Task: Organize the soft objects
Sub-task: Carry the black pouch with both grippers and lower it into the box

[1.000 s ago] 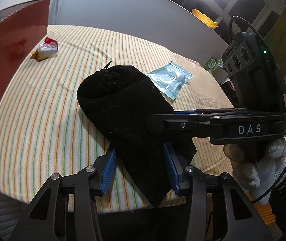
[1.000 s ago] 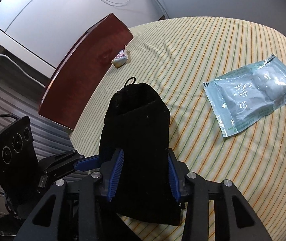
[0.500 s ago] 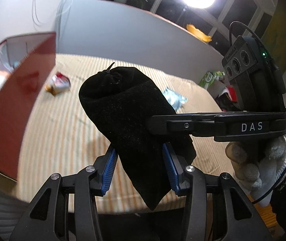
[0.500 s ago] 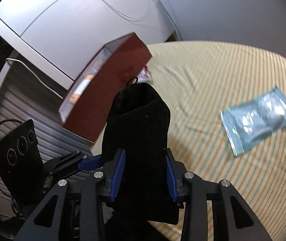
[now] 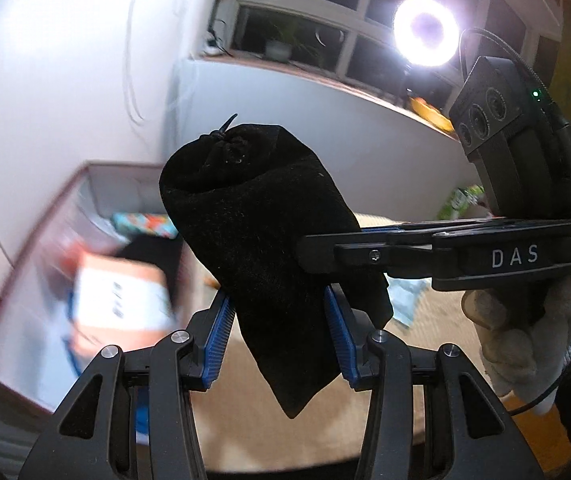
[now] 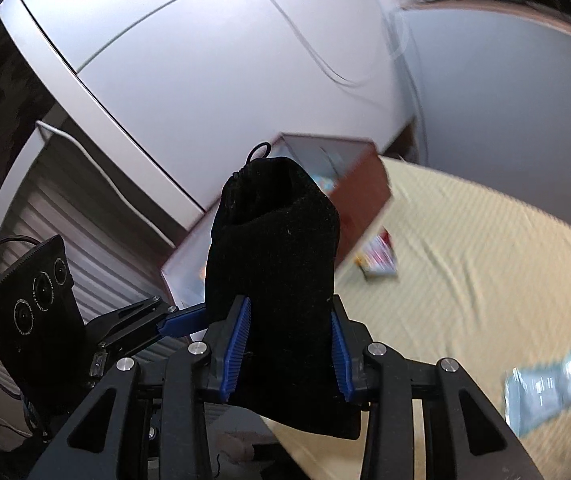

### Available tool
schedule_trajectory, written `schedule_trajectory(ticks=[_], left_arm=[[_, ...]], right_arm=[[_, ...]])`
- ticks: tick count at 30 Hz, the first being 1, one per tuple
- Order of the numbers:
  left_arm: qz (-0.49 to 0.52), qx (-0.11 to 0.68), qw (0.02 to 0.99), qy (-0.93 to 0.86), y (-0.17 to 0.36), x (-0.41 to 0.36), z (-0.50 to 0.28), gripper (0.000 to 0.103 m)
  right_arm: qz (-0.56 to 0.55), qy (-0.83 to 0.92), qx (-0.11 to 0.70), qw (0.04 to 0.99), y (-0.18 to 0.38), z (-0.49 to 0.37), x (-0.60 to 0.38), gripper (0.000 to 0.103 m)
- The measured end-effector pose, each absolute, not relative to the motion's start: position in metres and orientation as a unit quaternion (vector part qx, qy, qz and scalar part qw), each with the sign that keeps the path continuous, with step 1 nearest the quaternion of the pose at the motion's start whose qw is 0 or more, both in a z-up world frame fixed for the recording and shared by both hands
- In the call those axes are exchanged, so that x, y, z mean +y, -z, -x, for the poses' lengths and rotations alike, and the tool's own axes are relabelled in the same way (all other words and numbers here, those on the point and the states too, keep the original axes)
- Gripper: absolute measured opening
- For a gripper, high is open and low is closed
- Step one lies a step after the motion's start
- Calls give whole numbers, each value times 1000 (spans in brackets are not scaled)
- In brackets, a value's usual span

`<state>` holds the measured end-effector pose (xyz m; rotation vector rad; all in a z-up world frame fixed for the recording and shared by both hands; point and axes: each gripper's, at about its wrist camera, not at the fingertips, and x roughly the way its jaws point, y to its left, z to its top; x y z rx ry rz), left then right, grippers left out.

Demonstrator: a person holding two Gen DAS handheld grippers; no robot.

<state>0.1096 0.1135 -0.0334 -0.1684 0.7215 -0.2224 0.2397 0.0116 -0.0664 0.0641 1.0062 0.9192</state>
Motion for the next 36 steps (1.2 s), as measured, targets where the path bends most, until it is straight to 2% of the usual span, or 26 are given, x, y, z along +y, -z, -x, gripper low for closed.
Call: schedule_trajectory(ticks=[10,27,29,31,32,36], left_arm=[[89,360,927,61,18,187,-155,44],[86,406,910,-1,55,225,-208,45],[80,408,909,-15,55,225,-208,46],[80,408,909,-24,56,228,-210,57],[81,405,910,-28,55,230,-208,58],[77,400,913,-32,52,232,-203,58]], right_arm=[[-14,-442,450,776,49,-293,97,35],[-11,-425,477,769,90,-350,152,37],[-3,-409,474,780,89,-351,152,40],[-4,-398,473,786,88,-353,150,55],[-5,-393,471,790,85,-353,147,59],[-12,-386,463,798,79,-353,138,61]])
